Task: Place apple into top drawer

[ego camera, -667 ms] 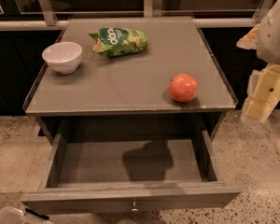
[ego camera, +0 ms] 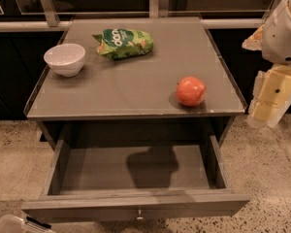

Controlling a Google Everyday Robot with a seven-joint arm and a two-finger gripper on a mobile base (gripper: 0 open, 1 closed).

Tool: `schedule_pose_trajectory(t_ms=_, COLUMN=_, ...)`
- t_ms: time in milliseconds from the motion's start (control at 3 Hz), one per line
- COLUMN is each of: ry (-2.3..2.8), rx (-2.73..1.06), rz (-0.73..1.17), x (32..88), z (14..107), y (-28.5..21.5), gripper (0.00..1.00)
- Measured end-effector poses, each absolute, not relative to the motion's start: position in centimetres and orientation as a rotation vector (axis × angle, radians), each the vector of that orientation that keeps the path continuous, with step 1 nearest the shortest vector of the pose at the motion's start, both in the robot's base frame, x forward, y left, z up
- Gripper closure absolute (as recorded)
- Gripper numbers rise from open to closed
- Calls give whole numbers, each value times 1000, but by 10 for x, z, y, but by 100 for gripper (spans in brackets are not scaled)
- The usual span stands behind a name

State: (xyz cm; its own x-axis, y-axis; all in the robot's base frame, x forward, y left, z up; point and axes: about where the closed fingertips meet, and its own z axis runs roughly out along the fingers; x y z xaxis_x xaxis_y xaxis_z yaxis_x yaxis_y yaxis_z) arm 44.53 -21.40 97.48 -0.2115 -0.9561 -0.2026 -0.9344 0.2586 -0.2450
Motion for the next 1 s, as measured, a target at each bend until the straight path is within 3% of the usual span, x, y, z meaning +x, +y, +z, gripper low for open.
schedule_pose_trajectory(t_ms=1000, ry=2091, rx=-1998, rz=-24, x=496, z=936, y=-164, gripper=0)
